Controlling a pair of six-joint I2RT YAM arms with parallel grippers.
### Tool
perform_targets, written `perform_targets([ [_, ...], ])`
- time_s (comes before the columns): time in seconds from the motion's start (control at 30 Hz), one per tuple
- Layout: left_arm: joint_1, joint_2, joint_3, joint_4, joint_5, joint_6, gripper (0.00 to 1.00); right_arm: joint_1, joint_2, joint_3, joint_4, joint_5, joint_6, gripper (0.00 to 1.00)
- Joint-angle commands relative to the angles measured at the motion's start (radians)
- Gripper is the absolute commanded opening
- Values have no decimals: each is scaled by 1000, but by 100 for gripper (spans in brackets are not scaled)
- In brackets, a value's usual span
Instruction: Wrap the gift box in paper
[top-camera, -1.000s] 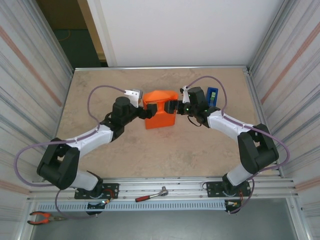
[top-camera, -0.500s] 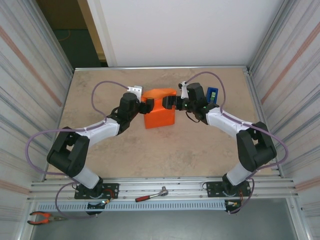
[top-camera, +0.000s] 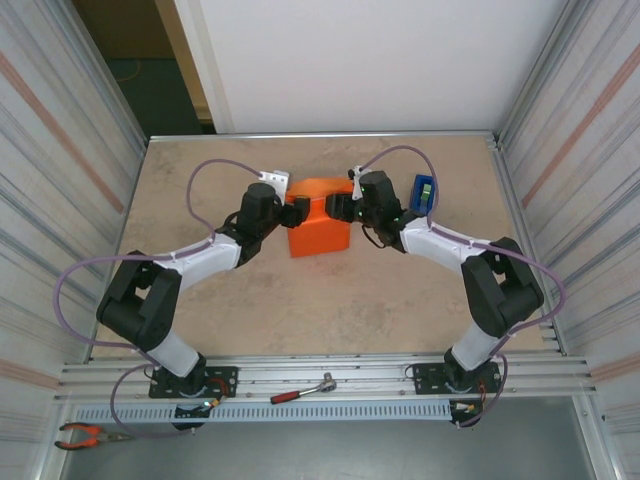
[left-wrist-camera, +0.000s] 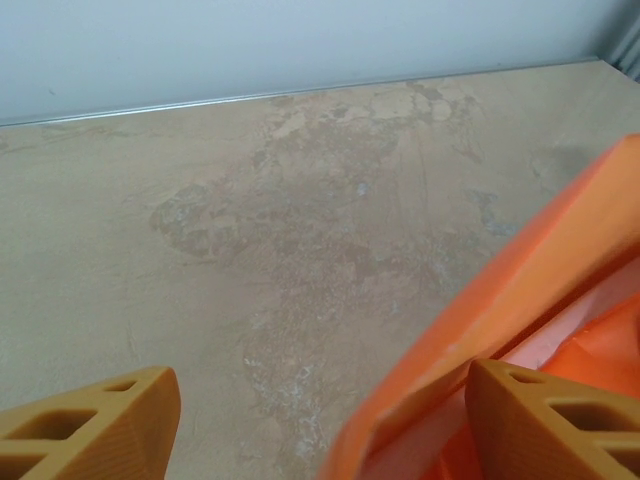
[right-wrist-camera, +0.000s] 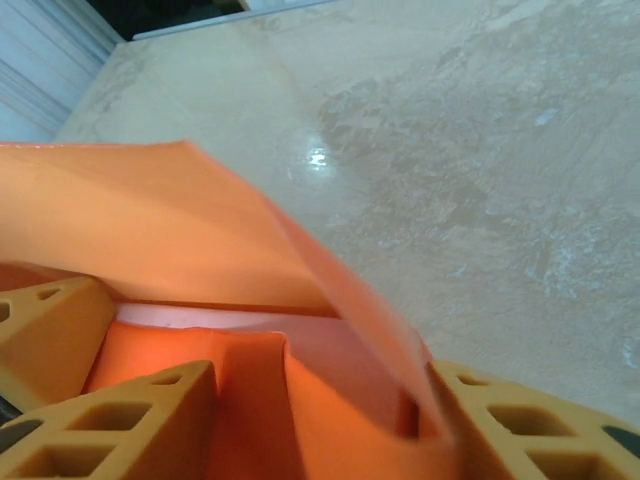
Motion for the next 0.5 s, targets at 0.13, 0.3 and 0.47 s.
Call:
perform_targets([
  [0.13,0,19,18,-74,113,36,72,75,-70,-21,-127,153,-29,36],
  [0.3,-8,-5,7,-64,151,7,71,110,-115,-30,-153,195,-14,32],
  [0.47,-7,-25,6,-53,163,-35,72,114,-107,-53,-152,220,10,33],
])
